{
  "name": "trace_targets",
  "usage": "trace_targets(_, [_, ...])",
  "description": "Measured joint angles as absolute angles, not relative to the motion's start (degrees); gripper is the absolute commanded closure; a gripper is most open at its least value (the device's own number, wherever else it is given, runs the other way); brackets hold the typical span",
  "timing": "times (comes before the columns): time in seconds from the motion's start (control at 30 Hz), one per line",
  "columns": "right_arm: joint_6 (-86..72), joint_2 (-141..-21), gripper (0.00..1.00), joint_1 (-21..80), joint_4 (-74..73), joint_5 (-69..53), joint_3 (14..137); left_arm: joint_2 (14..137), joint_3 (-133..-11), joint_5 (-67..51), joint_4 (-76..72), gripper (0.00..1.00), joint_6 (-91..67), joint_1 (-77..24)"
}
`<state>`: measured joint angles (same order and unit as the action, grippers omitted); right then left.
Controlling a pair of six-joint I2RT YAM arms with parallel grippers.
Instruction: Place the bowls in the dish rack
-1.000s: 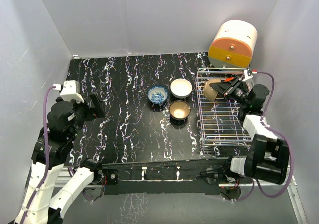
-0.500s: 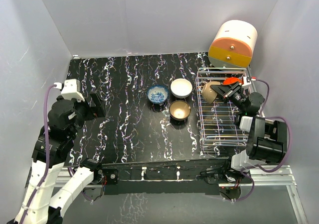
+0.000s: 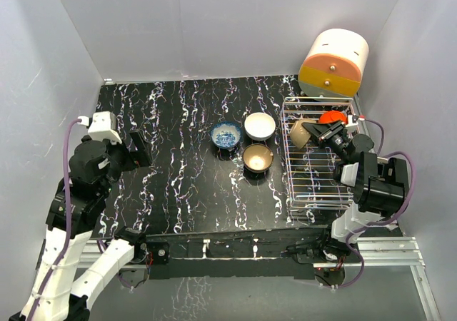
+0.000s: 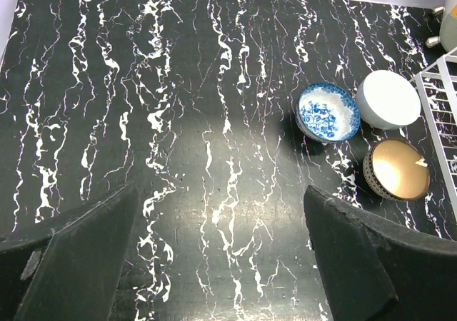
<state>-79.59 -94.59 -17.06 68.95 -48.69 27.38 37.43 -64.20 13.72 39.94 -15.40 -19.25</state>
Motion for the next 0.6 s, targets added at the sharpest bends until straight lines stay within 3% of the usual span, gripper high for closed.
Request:
trace_targets(0.4, [-79.6, -97.4, 0.91, -17.1, 73.2, -44.9, 24.5, 37.8, -64.2, 13.7, 39.9, 0.03, -15.4, -19.2])
trace_targets(0.6, [-77.8, -93.2, 0.84, -17.1, 68.0, -42.0, 23.3, 38.4, -64.2, 13.7, 39.9, 0.03, -15.4, -19.2])
